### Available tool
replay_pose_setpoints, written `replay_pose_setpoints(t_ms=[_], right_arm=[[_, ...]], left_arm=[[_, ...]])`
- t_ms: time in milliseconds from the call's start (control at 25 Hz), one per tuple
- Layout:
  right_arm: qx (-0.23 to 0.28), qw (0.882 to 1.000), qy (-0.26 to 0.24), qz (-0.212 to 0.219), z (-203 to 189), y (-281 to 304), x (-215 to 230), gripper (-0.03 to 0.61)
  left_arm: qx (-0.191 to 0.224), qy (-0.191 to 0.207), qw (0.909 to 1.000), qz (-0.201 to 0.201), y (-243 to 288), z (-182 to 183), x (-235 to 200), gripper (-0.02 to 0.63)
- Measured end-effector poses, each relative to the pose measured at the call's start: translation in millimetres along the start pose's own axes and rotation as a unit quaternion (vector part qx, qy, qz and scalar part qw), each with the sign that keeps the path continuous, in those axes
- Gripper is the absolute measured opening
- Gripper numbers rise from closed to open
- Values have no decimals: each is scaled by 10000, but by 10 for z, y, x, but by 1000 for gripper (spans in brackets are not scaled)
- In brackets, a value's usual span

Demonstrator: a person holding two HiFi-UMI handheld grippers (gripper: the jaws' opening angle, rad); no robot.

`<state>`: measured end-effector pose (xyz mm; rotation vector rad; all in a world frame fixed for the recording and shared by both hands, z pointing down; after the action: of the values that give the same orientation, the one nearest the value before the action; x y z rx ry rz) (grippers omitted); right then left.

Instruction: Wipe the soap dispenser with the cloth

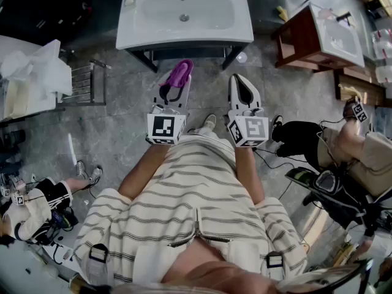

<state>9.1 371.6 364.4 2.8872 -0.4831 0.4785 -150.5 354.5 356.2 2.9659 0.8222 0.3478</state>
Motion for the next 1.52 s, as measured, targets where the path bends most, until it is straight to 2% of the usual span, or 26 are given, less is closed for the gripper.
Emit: replay_pose_setpoints(t_ms=[360,560,640,800,1080,1240,1520], right_arm=[[111,9999,-50,84,81,90,147,0],[184,9985,76,510,215,-186,699,0],[179,9976,16,661,216,-213,741,0],[86,9975,59,699,192,-51,691,0],[23,9978,58,654,187,346,903,0],[17,9976,-95,679,301,734,961,0],[48,9980,-180,596,658,1630,1164,0]], left_arm=[[37,-32,10000,46,168,-17,72,127],[18,127,9997,210,392,136,774,127],[-4,187,9996,204,432,160,899,127],[-31,195,9996,180,534,137,797,127],[-63,-43,9999,145,921,-15,587,127],[33,-47,9998,188,1283,5,338,127],[158,-137,9998,18,2150,104,-206,127]])
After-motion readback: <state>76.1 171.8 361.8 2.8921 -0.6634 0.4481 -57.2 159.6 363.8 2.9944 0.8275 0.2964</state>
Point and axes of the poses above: the fingertips, and each gripper's own axes: y forward along the fingers, x to its right, z out of its top, the point moved 2 cm from there along -y, backward along the fingers, and after that the axes turned 11 degrees about y, right-handed, at the moved point
